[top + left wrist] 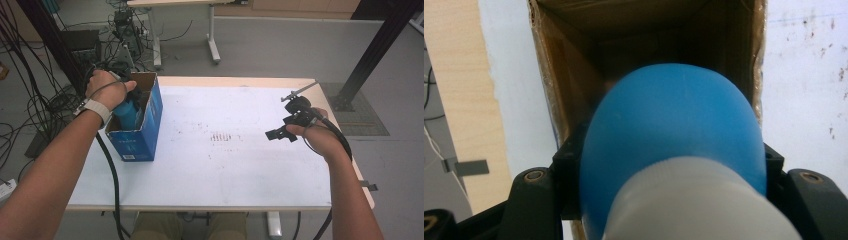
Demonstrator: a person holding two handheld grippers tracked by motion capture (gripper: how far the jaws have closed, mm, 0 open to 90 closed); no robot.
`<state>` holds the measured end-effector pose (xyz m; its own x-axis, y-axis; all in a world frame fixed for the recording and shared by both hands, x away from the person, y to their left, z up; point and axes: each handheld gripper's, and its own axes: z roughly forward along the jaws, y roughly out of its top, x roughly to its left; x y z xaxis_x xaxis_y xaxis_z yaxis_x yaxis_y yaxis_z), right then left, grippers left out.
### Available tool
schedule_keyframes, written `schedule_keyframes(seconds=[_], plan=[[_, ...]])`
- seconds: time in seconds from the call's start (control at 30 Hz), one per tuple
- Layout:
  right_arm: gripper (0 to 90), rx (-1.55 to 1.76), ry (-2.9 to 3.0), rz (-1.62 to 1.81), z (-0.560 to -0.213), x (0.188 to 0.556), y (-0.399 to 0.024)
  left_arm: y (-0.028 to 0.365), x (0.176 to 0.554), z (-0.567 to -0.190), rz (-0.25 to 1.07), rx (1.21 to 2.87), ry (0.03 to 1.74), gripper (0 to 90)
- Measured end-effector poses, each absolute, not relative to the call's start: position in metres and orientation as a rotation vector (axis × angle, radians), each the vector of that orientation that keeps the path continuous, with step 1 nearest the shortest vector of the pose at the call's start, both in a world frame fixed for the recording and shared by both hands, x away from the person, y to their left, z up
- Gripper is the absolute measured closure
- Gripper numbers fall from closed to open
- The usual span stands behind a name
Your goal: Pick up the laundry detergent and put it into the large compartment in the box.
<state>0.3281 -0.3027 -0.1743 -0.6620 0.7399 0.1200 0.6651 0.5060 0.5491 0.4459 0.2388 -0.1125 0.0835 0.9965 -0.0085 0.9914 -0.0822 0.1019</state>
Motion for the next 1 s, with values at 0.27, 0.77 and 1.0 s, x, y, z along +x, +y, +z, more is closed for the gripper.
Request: schedule_keyframes(seconds=[0.27,0.77,1.0], plan=[[8.9,1.23,2.612,0.869,-0.177,0.328,-0.304,0.237,0.447,-0.128,0.086,2.266,2.066,38.4],[8.9,1.242,2.613,0.864,-0.18,0.329,-0.304,0.236,0.448,-0.15,0.078,2.285,2.061,38.4],[8.9,1.238,2.615,0.867,-0.18,0.33,-0.302,0.236,0.449,-0.151,0.072,2.291,2.059,38.4]])
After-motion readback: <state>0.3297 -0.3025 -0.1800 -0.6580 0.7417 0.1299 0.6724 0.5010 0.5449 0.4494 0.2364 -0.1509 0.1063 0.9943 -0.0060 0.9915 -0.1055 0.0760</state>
